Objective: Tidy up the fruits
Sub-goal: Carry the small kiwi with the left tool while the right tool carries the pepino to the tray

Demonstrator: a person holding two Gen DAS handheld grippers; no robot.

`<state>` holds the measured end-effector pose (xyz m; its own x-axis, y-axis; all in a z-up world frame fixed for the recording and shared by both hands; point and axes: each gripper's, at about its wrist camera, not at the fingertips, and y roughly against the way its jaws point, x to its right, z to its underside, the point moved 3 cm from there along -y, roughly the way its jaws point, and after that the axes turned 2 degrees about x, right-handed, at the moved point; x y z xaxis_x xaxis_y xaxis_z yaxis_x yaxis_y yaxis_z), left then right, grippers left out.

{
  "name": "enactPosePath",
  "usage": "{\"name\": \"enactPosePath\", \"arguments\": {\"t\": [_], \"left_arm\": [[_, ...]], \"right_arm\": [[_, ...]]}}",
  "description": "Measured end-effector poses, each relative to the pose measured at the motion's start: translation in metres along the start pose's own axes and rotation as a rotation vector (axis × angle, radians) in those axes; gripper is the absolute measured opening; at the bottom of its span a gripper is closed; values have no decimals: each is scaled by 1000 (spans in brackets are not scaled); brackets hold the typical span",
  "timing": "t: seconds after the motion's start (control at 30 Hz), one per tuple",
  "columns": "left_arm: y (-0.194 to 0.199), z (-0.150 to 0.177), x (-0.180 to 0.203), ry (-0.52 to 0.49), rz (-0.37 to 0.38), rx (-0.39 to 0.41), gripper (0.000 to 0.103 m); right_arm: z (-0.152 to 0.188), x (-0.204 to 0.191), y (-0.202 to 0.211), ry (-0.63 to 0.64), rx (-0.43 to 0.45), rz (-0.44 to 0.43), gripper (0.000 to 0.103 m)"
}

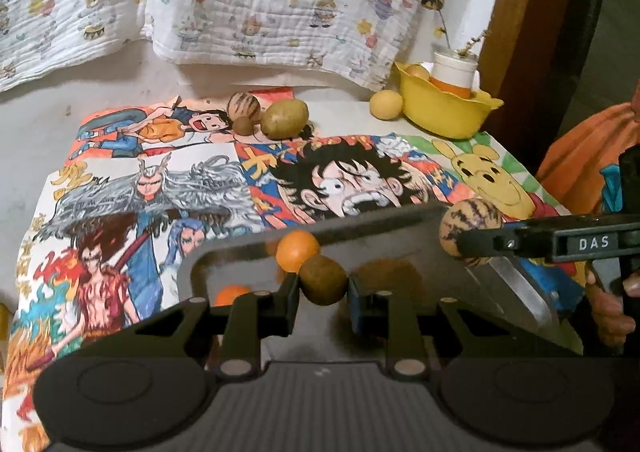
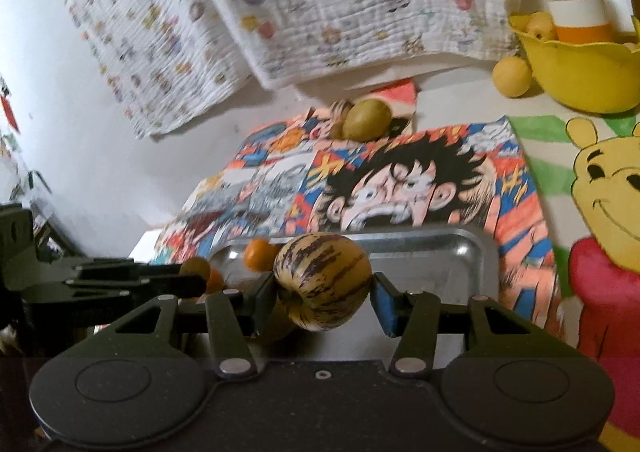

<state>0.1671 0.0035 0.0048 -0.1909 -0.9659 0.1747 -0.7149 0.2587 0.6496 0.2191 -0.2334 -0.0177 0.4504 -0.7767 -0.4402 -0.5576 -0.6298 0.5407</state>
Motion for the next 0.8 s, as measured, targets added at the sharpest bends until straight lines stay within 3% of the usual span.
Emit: {"name": "enactPosePath", "arguments": {"t": [0.43,0.8], "left_arm": [[15,30,38,-145,16,-34,28],[8,43,52,-199,-12,-81,28]], "right_arm": [[36,-20,7,102,-81,-25,53],[51,-33,8,244,-104,23,54]]}}
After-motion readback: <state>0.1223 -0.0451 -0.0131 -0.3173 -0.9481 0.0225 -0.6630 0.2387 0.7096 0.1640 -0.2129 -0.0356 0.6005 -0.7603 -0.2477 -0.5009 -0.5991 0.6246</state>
